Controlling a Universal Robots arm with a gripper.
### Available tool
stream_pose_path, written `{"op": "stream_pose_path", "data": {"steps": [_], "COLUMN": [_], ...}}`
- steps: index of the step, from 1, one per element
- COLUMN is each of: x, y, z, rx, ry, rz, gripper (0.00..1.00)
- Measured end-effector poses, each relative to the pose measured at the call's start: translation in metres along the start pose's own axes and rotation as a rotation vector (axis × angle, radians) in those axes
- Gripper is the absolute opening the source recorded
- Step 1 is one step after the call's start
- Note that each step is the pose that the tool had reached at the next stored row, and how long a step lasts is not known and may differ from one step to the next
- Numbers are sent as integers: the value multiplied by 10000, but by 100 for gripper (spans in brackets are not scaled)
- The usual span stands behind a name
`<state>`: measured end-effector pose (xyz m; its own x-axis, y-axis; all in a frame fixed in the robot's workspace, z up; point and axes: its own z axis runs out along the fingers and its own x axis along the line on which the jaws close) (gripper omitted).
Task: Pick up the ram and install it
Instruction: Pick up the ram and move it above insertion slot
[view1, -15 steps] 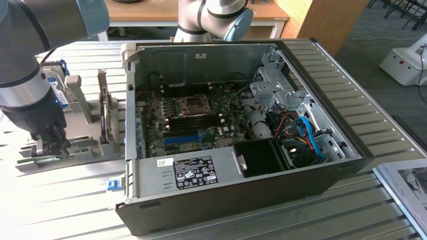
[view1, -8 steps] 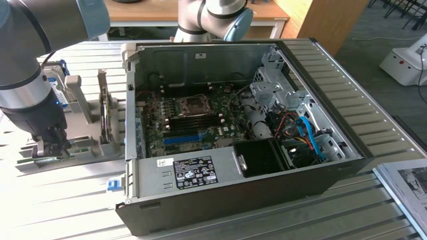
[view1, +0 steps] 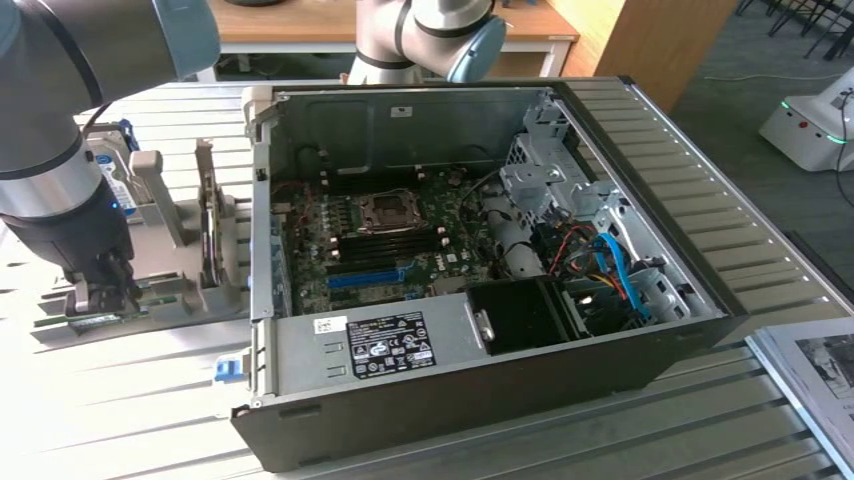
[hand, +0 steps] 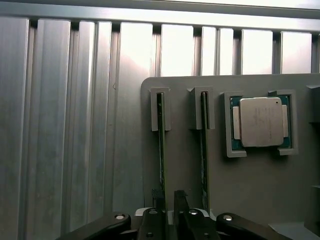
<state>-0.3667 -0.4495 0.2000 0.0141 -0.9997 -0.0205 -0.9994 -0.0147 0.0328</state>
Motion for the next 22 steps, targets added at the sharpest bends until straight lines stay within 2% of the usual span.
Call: {"op": "stream_pose_path", "data": {"steps": [1,22], "x": [0,16], "y": [0,1], "z": [0,-9], "rx": [0,0], "ry": [0,-1], "rz": [0,1], "gripper": [21,21]}}
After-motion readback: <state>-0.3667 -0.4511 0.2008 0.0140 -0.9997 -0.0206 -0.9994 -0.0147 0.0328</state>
